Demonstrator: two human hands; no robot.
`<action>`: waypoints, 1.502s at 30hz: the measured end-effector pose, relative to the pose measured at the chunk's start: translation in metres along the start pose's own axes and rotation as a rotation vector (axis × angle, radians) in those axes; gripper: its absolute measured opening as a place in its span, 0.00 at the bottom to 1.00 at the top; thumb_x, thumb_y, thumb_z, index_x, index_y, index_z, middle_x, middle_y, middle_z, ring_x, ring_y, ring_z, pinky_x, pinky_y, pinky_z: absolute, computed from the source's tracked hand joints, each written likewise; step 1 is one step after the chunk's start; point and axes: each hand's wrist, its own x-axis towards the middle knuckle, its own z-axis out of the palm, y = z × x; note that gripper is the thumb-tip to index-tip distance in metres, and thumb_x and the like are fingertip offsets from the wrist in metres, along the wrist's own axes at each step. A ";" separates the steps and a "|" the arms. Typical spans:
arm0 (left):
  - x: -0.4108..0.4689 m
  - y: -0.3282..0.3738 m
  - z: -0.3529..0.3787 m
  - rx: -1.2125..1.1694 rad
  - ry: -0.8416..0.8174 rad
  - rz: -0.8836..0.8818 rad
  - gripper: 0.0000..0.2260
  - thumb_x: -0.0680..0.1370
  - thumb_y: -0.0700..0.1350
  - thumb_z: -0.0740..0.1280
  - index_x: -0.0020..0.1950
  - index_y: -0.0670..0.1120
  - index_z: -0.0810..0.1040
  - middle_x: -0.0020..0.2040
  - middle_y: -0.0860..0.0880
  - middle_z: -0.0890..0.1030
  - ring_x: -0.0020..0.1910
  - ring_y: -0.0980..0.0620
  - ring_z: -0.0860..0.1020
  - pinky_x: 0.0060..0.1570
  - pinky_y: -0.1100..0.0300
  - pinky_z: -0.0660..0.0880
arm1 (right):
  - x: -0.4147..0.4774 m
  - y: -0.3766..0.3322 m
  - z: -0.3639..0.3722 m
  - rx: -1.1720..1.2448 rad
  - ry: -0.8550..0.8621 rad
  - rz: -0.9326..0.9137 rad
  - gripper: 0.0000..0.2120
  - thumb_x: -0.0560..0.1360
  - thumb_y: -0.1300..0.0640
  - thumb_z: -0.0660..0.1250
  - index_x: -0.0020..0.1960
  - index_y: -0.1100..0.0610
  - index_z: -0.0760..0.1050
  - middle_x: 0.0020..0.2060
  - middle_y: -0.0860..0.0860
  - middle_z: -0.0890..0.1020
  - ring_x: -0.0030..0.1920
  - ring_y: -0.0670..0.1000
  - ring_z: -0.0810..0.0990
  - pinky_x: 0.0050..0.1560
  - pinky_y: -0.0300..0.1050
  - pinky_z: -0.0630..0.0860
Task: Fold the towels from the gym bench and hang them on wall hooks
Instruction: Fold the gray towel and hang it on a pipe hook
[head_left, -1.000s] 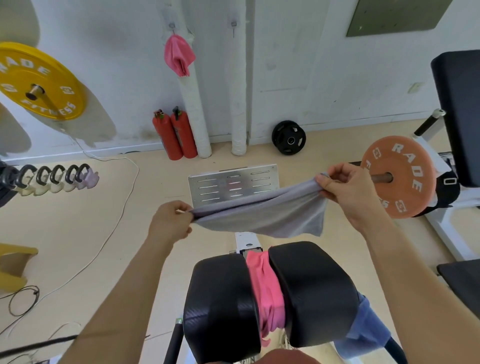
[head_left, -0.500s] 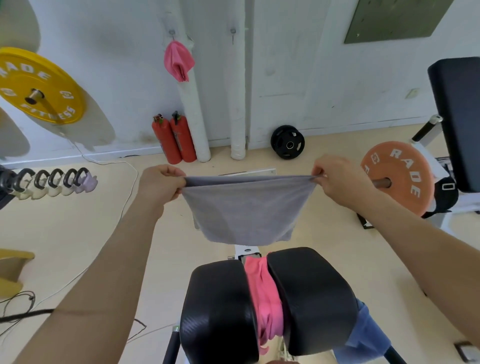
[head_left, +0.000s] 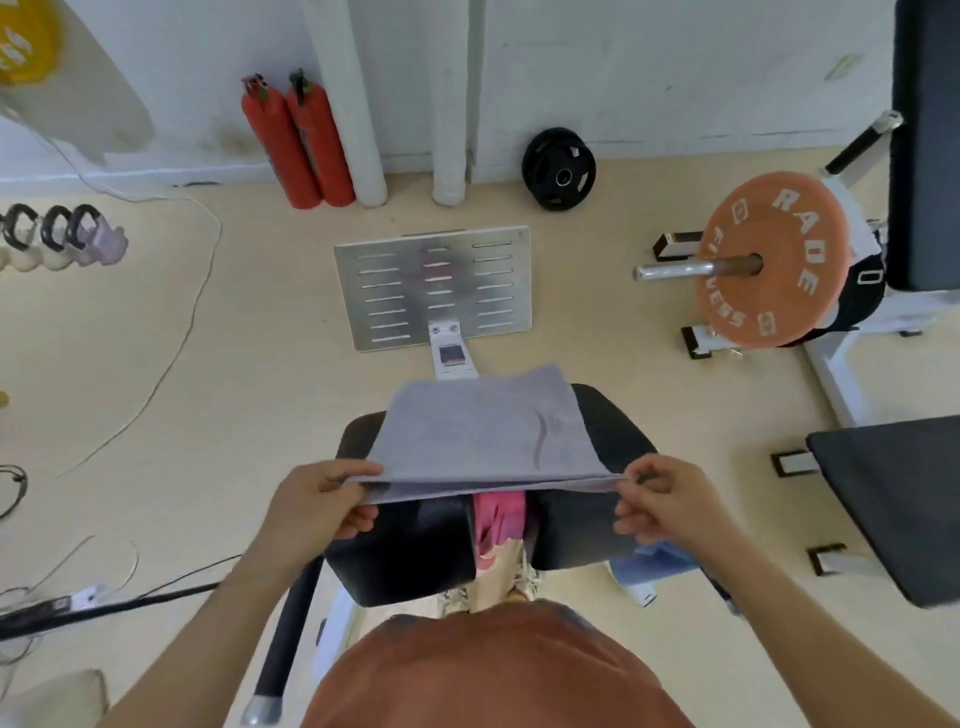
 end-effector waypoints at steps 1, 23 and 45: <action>-0.003 -0.013 0.004 -0.038 -0.017 -0.038 0.14 0.76 0.32 0.59 0.51 0.43 0.83 0.31 0.43 0.83 0.29 0.48 0.80 0.32 0.62 0.78 | -0.001 0.011 0.005 0.056 0.008 0.056 0.05 0.76 0.66 0.67 0.47 0.68 0.74 0.29 0.60 0.79 0.25 0.55 0.78 0.27 0.41 0.76; -0.016 -0.062 0.036 0.850 -0.411 0.108 0.13 0.72 0.41 0.64 0.46 0.58 0.82 0.50 0.59 0.82 0.46 0.61 0.78 0.45 0.72 0.70 | -0.010 0.090 0.024 -0.536 0.079 -0.005 0.02 0.72 0.61 0.65 0.42 0.55 0.73 0.34 0.52 0.79 0.35 0.51 0.78 0.42 0.47 0.79; 0.131 0.090 0.263 0.820 -0.174 0.231 0.12 0.79 0.46 0.60 0.58 0.43 0.74 0.50 0.44 0.80 0.49 0.44 0.79 0.48 0.54 0.76 | 0.026 0.119 0.024 -0.699 -0.175 -0.176 0.10 0.72 0.45 0.66 0.42 0.51 0.71 0.41 0.47 0.77 0.42 0.50 0.76 0.42 0.42 0.72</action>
